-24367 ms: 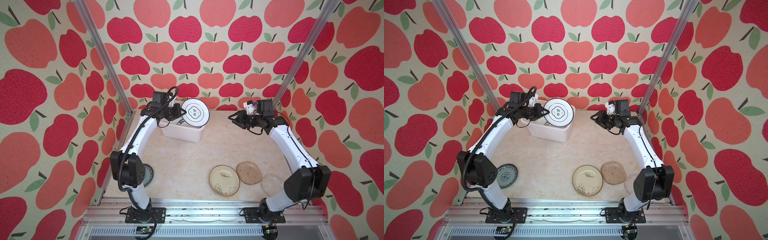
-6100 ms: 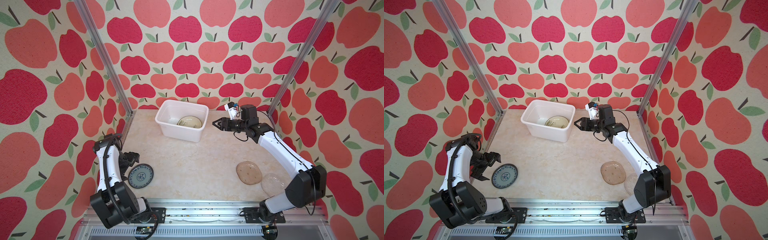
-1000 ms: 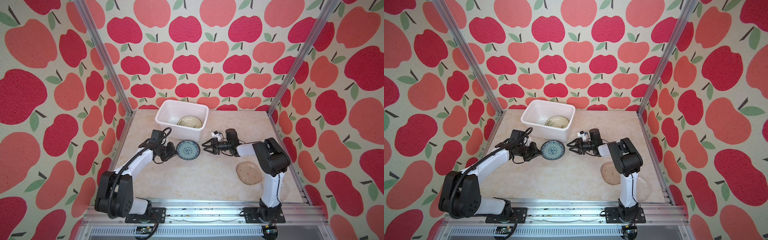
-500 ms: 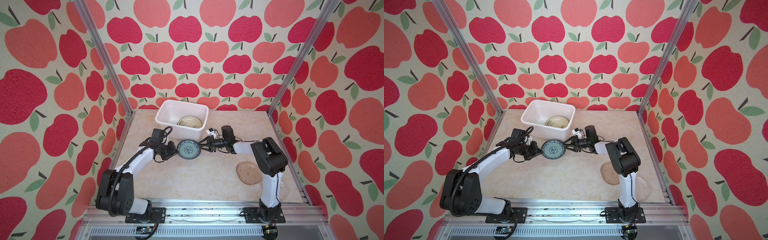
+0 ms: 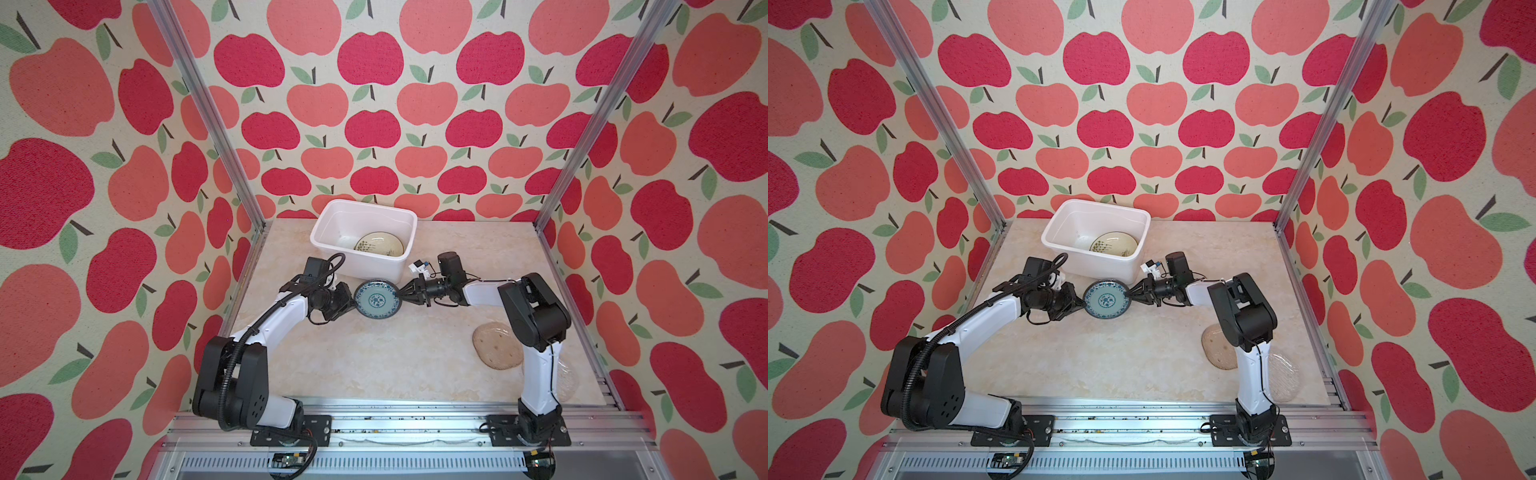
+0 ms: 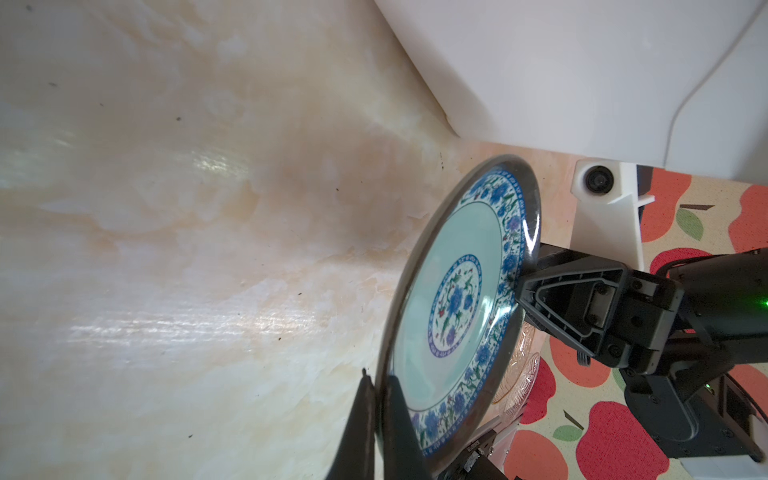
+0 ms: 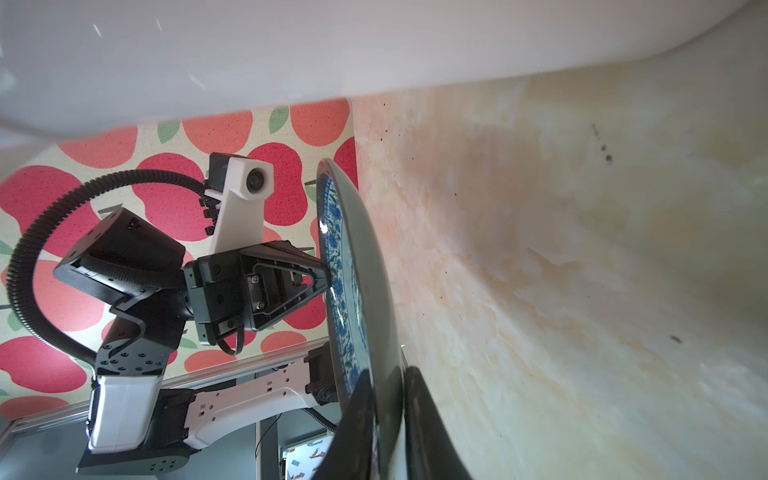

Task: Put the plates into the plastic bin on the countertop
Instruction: 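Close the right gripper on the blue plate's rim opposite the left gripper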

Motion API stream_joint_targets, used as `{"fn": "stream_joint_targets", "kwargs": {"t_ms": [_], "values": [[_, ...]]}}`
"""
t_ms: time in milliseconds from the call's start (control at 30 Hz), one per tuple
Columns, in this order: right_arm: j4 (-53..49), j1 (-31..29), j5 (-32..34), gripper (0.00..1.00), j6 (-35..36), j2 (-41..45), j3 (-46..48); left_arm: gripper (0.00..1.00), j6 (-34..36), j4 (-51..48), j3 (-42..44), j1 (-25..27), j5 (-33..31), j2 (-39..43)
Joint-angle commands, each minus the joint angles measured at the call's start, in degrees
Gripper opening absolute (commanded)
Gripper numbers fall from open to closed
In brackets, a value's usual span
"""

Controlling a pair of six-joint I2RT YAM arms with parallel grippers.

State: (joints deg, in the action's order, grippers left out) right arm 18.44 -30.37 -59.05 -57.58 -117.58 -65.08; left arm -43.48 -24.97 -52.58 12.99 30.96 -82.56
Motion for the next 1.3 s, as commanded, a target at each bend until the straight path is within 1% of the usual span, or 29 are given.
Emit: {"fn": "stream_joint_targets", "kwargs": {"t_ms": [0, 167, 200, 333, 367, 433, 500, 600, 700, 833, 1100, 1267], "values": [[-9.40, -0.83, 0.39, 0.10, 5.80, -0.82, -2.89, 0.00, 1.29, -0.24, -1.58, 0.36, 1.74, -0.68], [-16.82, -0.87, 2.02, 0.01, 10.64, 0.36, -4.02, 0.00, 1.47, -0.07, -1.62, 0.48, 1.73, -0.33], [-17.65, -0.85, 2.17, 0.00, 11.18, 0.55, -4.07, 0.02, 1.71, -0.12, -1.62, 0.48, 1.73, -0.24], [-19.23, -0.74, 2.22, 0.00, 12.52, 2.29, -3.19, 0.32, 3.71, -1.90, -1.61, 0.52, 1.15, 1.47], [-19.65, -0.66, 2.20, 0.00, 12.84, 2.80, -2.97, 0.38, 4.62, -2.67, -1.48, 0.54, 0.89, 2.14], [-20.06, -0.52, 1.68, 0.00, 13.20, 3.70, -2.78, 0.47, 6.21, -4.00, -1.03, 0.54, 0.42, 3.31], [-20.56, -0.48, 1.25, 0.00, 13.35, 4.22, -2.90, 0.51, 7.38, -4.97, -0.49, 0.49, 0.29, 4.22], [-23.74, -0.57, 2.15, 0.00, 15.29, 5.02, -3.57, 0.53, 7.35, -4.67, 0.41, 0.46, 0.44, 5.36], [-25.06, -0.65, 2.52, 0.00, 16.05, 5.34, -3.88, 0.53, 5.58, -2.18, 1.51, 0.47, 0.58, 6.10], [-25.96, -0.81, 2.72, 0.00, 16.59, 5.43, -4.30, 0.51, 4.13, -0.02, 1.04, 0.76, 1.98, 4.37], [-27.53, -1.09, 3.65, 0.00, 17.79, 6.29, -4.46, 0.42, 5.20, -1.16, -2.36, 2.86, 3.56, -0.39], [-27.23, -1.09, 3.95, 0.00, 17.77, 6.75, -3.90, 0.30, 6.22, -2.29, -3.31, 4.10, 4.31, -1.98]]}}
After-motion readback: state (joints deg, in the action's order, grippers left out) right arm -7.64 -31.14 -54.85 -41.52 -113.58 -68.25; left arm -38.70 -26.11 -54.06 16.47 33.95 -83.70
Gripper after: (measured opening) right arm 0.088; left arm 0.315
